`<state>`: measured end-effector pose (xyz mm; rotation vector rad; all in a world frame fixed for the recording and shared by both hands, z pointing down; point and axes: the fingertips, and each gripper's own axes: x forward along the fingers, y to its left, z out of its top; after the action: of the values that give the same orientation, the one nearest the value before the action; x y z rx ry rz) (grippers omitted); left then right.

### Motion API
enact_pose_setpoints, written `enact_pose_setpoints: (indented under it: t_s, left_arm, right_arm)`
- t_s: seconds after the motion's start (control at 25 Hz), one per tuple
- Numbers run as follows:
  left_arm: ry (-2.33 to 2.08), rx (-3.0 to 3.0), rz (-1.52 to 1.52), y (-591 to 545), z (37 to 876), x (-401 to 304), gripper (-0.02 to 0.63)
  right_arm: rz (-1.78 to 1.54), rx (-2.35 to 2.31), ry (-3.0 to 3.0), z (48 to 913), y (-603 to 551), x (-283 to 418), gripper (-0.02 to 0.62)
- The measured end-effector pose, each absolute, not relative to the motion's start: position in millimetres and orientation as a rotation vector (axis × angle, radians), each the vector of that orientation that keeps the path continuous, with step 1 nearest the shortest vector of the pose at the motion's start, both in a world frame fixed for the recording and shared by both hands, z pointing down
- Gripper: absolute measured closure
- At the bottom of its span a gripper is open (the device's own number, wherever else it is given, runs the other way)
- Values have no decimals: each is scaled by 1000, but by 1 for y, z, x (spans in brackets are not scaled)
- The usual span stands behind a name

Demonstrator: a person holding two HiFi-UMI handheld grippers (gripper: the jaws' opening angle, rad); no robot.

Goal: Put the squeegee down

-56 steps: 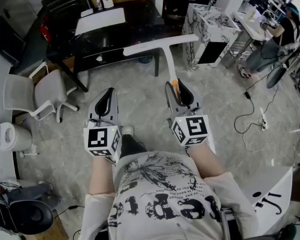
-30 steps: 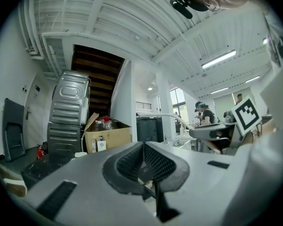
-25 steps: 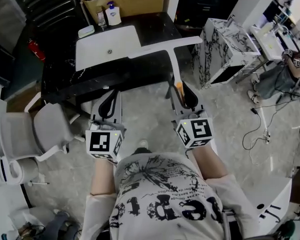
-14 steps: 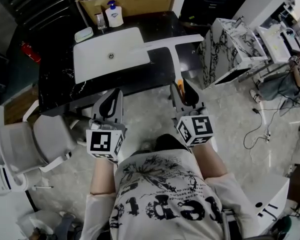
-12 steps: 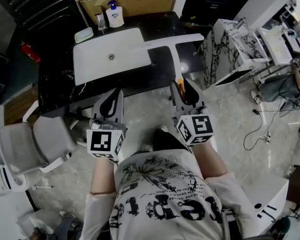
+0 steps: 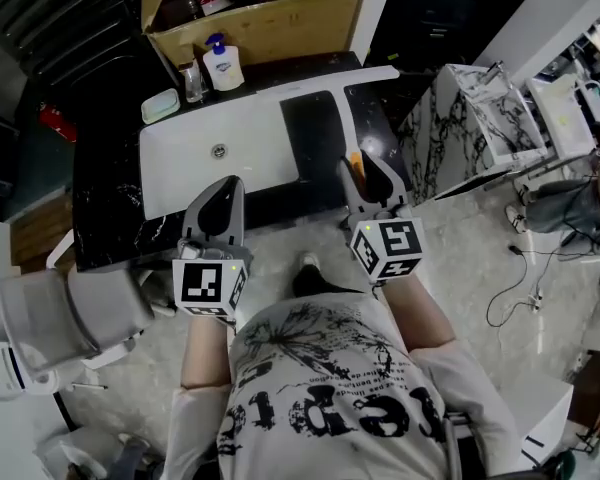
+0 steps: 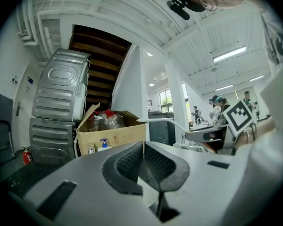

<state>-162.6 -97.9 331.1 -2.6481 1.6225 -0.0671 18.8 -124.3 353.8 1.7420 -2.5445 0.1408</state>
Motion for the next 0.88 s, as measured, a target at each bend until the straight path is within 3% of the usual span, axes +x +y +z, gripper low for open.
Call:
enact_pose_setpoints:
  t_s: [0.4, 0.88]
  left_arm:
    - [1668, -2605, -91, -188, 341, -135, 592]
    - [1702, -2622, -159, -229, 367, -114, 592]
  right_arm:
    - [280, 1671, -2475, 399, -240, 50, 472]
    - [417, 1585, -2307, 493, -302, 66, 472]
